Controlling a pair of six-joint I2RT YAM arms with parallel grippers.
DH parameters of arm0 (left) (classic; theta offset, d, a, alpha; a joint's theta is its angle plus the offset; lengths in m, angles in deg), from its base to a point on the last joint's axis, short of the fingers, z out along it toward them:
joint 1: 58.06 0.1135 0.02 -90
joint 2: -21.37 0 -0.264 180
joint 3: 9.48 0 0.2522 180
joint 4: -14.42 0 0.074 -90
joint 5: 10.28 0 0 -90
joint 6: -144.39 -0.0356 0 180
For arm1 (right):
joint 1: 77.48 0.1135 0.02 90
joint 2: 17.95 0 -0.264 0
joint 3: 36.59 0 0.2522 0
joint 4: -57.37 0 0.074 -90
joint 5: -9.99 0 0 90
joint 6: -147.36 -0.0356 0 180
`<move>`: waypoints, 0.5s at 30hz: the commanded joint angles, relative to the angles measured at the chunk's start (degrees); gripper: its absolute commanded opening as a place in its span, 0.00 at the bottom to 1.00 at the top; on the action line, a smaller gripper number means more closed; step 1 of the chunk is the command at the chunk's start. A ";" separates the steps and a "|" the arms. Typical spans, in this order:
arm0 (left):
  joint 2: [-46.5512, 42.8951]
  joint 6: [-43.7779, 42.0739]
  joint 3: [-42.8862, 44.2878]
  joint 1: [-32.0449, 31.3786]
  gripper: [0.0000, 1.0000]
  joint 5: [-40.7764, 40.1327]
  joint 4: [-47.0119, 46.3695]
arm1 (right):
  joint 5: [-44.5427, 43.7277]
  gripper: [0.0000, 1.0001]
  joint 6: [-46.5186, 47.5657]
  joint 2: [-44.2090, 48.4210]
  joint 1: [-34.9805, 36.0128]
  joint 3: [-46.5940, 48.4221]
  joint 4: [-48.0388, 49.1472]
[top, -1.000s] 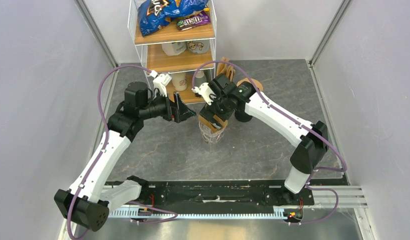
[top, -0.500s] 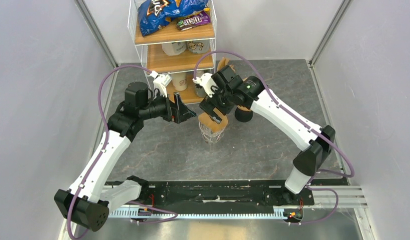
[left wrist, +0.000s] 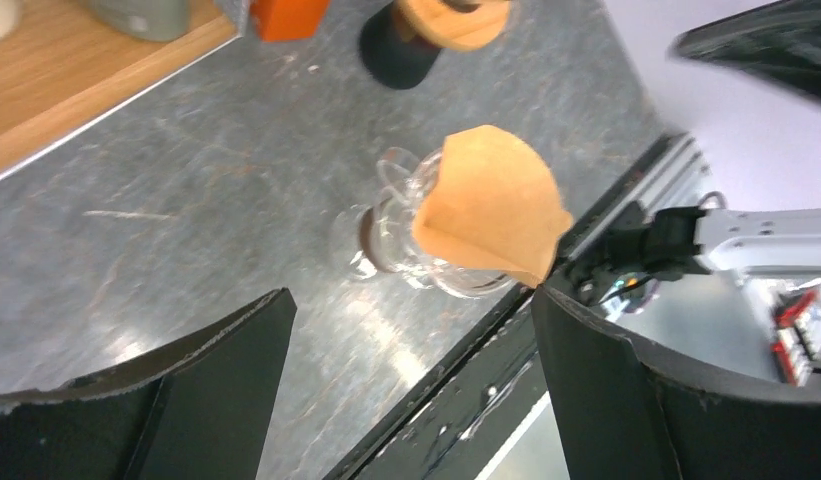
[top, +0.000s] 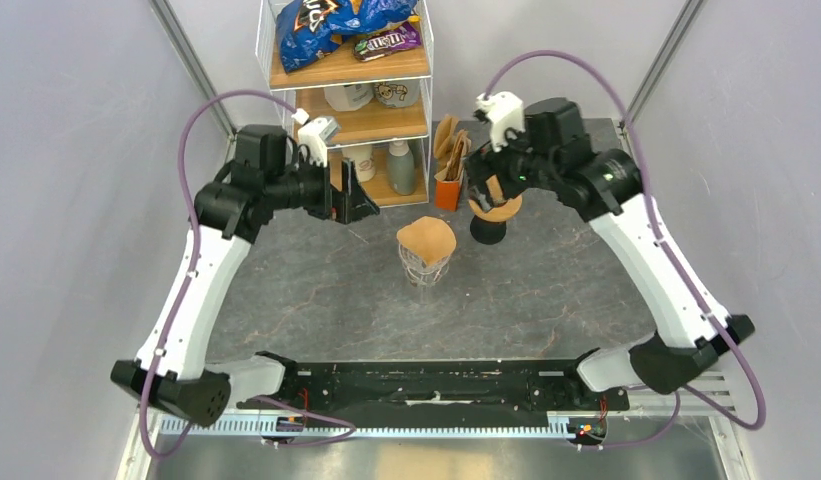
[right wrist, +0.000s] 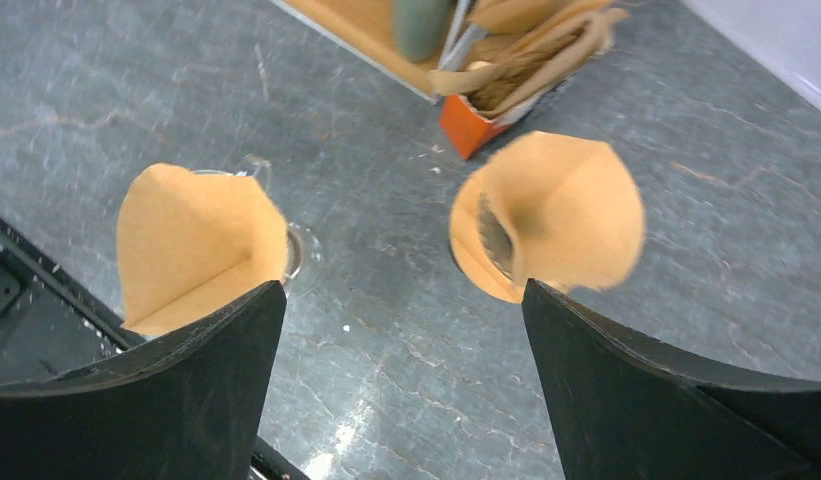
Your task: Place the coffee filter in the dripper
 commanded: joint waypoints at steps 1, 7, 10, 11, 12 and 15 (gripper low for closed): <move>6.58 -10.81 10.33 0.79 0.97 -9.02 16.69 | 2.10 0.97 -4.97 5.90 -4.47 -3.11 2.35; 7.98 -14.44 11.32 1.36 0.97 -19.07 19.42 | 4.58 0.97 -11.04 12.84 -15.09 -14.73 2.53; 6.89 -13.33 6.39 2.20 0.97 -24.59 17.29 | 6.04 0.97 -12.22 15.08 -20.96 -20.14 2.78; 5.98 -12.92 4.07 2.70 0.98 -25.86 16.19 | 5.94 0.97 -11.79 15.81 -22.08 -22.12 2.94; 5.00 -12.41 1.64 3.15 0.98 -27.04 15.03 | 5.66 0.97 -11.28 16.48 -23.19 -23.92 3.15; 2.52 -12.02 -4.48 5.23 0.98 -28.90 12.80 | 5.90 0.97 -10.35 18.30 -25.30 -29.49 3.80</move>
